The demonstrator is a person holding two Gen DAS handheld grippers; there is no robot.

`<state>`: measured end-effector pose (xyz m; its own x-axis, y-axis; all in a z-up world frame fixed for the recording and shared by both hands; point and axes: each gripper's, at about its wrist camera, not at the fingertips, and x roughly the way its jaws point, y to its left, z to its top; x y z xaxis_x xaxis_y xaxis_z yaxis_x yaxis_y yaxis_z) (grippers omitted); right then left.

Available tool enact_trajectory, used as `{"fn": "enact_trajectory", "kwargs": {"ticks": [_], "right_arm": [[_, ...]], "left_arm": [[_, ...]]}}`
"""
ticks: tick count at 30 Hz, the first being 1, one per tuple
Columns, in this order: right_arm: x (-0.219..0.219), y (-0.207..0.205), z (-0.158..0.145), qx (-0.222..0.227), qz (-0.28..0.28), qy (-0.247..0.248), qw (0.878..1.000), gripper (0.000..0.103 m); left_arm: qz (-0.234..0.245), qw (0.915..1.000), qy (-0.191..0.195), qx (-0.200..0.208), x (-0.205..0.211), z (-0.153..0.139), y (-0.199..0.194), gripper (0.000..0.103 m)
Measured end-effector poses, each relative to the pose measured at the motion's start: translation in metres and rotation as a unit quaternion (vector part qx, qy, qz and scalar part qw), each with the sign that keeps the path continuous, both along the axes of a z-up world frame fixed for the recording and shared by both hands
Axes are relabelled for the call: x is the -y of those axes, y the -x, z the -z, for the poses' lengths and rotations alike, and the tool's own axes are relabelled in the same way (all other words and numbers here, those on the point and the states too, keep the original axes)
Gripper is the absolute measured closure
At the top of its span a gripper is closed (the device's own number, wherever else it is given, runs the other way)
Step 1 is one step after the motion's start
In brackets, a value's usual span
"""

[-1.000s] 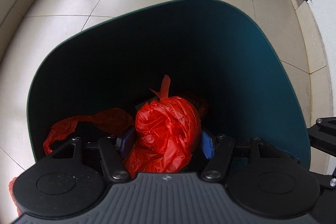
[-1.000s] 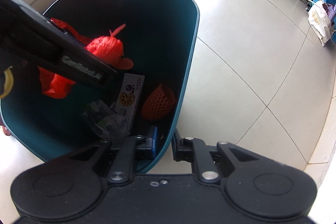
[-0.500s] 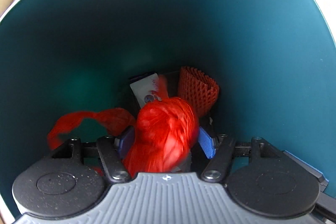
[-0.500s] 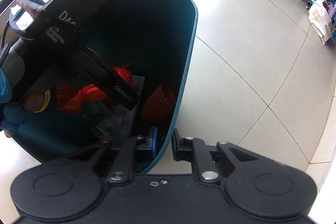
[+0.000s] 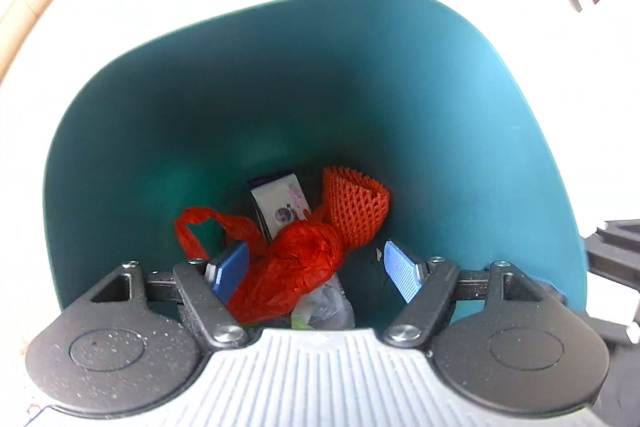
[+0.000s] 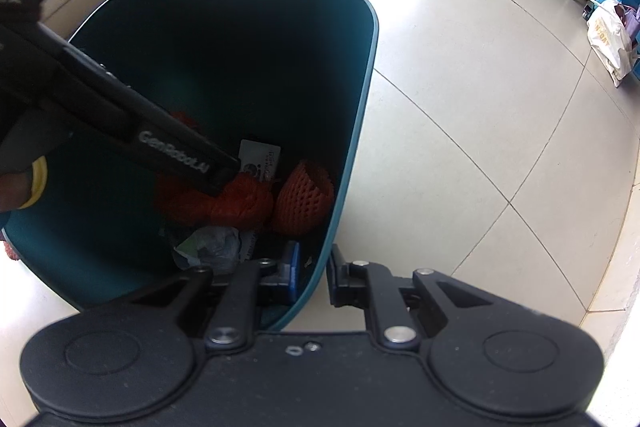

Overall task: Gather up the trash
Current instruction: 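Open the left tool to drop the red bag and withdraw, then lower the left tool to the red snack packet and grasp it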

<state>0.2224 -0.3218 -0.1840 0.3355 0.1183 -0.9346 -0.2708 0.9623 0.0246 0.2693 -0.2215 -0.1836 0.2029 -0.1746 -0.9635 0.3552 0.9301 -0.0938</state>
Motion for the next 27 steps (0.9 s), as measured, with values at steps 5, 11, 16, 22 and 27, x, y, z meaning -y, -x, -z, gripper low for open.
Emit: {"fn": "enact_trajectory", "kwargs": {"ticks": [5, 11, 16, 22, 27], "right_arm": [[-0.004, 0.0, 0.001, 0.0, -0.001, 0.006, 1.0, 0.09], [-0.006, 0.0, 0.001, -0.001, -0.001, 0.01, 1.0, 0.09], [-0.008, 0.0, 0.001, -0.001, 0.0, 0.011, 1.0, 0.09], [-0.006, 0.001, -0.001, 0.001, 0.003, 0.007, 1.0, 0.091], [-0.007, 0.001, -0.002, 0.001, 0.002, 0.011, 1.0, 0.091]], "left_arm": [[0.011, 0.9985, 0.026, 0.047, -0.016, -0.038, 0.021, 0.029], [0.012, 0.9914, 0.065, 0.113, -0.047, -0.083, 0.057, 0.021], [-0.011, 0.9834, 0.085, 0.16, -0.084, -0.12, 0.082, 0.018], [-0.059, 0.9772, 0.093, 0.181, -0.147, -0.122, 0.086, 0.01], [-0.098, 0.9764, 0.083, 0.173, -0.185, -0.099, 0.077, 0.007]]}}
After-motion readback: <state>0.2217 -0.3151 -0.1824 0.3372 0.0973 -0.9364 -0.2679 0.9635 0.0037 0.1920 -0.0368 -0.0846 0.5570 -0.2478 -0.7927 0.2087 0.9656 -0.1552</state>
